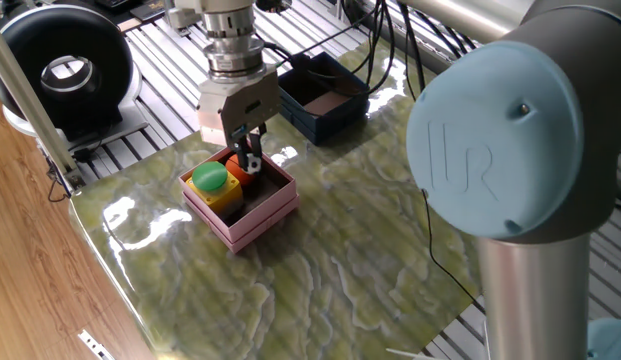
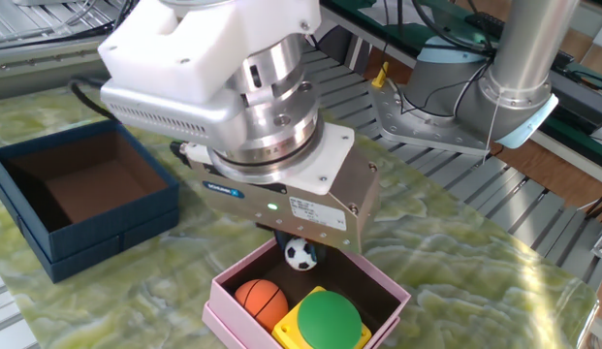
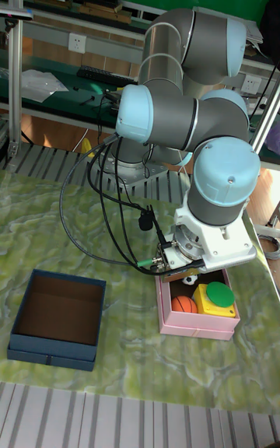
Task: Move an object from one box to another
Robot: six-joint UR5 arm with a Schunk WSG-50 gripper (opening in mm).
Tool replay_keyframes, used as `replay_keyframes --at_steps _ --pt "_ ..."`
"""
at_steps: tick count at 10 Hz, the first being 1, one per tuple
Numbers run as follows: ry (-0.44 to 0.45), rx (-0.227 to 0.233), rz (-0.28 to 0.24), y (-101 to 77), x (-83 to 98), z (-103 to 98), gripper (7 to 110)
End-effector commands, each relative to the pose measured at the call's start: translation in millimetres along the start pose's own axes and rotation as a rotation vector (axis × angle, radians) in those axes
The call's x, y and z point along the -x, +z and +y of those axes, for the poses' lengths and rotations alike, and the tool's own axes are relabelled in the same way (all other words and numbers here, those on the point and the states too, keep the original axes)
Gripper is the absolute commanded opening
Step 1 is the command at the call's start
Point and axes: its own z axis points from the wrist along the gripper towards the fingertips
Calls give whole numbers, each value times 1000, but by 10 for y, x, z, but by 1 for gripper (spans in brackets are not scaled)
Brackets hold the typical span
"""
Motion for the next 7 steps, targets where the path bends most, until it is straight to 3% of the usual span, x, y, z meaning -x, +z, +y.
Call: replay_keyframes --at_steps 1,5,7 --pt "-28 9 -13 -11 61 5 44" --pt "-5 -6 -9 -92 68 10 44" --pt "23 -18 -32 -150 149 6 44"
